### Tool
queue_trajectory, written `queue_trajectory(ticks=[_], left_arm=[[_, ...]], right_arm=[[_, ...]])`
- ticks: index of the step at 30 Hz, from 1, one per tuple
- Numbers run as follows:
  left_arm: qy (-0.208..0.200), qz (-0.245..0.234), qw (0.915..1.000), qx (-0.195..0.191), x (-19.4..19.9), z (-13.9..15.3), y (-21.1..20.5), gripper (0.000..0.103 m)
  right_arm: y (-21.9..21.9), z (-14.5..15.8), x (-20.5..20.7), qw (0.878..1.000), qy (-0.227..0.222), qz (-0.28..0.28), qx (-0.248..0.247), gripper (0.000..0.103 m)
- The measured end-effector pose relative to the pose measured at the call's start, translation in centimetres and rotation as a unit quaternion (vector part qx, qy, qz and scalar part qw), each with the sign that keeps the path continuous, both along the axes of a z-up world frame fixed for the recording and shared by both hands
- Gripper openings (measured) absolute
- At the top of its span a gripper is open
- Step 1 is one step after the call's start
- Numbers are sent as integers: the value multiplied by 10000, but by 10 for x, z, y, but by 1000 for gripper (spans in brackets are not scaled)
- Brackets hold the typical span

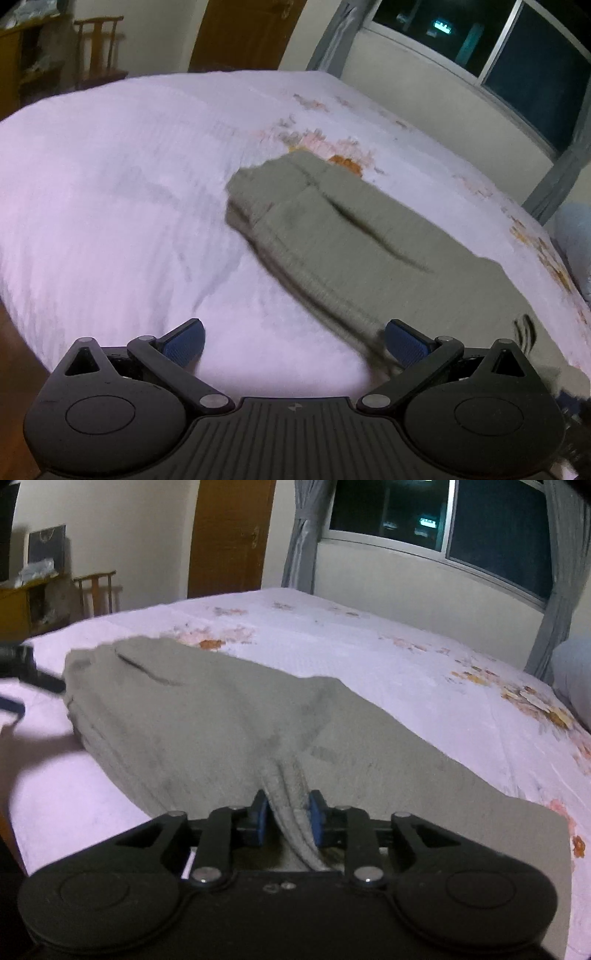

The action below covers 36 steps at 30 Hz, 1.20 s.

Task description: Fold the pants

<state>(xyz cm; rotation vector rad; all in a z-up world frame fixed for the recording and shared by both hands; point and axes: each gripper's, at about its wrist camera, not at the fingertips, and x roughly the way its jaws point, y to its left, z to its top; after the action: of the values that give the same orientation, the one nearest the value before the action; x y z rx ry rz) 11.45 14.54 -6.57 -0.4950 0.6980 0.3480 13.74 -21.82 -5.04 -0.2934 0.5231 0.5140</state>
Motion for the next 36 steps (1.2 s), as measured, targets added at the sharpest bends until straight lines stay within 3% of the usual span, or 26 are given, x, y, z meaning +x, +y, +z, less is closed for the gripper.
queue_trajectory(ticks=[6,11,15,20,22,24,25,28,30,33,36], left_arm=[[115,-177,9992,337,-1,0,-13,103],[124,-223,9990,363,-3,1,-15,103],[151,-259,9987,411,-4,2,-17,103],[149,-204,9990,372,-2,-1,-15,103],[152,-231,9989,392,-2,-1,-15,103],[163,-245,9989,372,-1,-2,-14,103],[169,-236,9990,350,-1,-2,-14,103],[172,-229,9991,327,-1,-2,-14,103],[172,-239,9991,317,-1,-2,-14,103],[172,-268,9991,281,-1,-2,-12,103],[140,-256,9992,266,0,-3,-10,103]], right_arm=[[29,-20,-1,9977,-59,232,-640,19],[4,8,-6,9992,-212,-110,319,18],[-14,10,4,9912,24,-480,1233,19],[-2,1,-2,9951,548,113,815,23],[2,5,-10,9977,286,344,508,34],[-1,17,-18,9971,-13,411,635,68],[-3,23,-15,9968,-72,356,711,71],[-7,31,-3,9962,-68,137,855,60],[-12,31,6,9959,-126,-87,895,44],[-35,27,26,9929,-33,-752,924,35],[-94,24,38,9784,-34,-1722,1141,39]])
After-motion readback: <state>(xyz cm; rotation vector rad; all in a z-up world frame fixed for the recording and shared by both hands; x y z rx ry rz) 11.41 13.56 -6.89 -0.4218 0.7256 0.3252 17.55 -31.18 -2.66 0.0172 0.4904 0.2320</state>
